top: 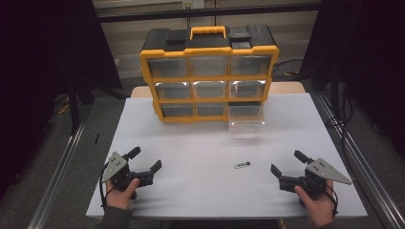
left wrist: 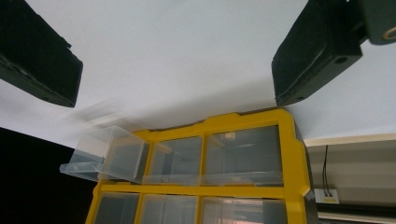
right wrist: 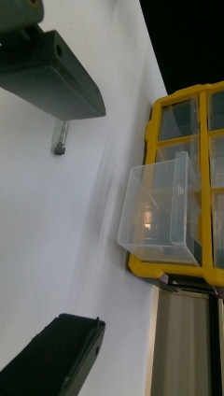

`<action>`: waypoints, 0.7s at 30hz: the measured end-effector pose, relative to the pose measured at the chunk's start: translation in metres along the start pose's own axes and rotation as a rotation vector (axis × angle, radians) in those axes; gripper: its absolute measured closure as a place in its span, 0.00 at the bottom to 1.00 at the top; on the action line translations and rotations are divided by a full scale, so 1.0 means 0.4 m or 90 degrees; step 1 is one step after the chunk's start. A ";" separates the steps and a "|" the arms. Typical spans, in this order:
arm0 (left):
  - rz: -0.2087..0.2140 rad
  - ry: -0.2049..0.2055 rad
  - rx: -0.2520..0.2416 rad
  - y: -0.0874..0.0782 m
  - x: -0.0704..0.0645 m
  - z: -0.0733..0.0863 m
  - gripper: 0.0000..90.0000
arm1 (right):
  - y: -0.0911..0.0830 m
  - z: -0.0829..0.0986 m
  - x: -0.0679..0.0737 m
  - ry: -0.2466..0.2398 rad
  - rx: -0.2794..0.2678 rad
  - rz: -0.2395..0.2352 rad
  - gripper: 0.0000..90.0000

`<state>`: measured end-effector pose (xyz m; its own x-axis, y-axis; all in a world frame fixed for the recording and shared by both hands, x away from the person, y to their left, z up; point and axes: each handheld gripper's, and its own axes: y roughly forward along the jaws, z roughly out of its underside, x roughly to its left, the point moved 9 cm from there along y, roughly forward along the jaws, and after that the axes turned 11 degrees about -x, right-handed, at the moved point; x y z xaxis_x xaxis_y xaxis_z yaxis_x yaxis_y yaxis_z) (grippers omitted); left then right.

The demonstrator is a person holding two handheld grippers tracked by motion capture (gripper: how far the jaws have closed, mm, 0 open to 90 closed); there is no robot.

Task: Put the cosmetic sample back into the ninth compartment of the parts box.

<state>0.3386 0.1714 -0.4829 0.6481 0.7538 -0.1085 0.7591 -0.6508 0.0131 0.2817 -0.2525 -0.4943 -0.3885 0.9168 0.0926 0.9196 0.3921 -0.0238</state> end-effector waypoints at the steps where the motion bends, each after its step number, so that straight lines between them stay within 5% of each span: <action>1: -0.006 0.008 0.001 0.000 0.003 0.000 0.02 | 0.000 0.000 0.002 0.000 0.002 -0.001 0.00; 21: -0.013 0.024 0.010 -0.002 0.003 0.003 0.03 | 0.040 0.004 0.039 -0.007 0.030 -0.041 0.01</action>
<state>0.3386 0.1727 -0.4840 0.6340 0.7701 -0.0706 0.7718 -0.6358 -0.0042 0.2902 -0.2318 -0.4949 -0.4477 0.8902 0.0839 0.8890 0.4533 -0.0653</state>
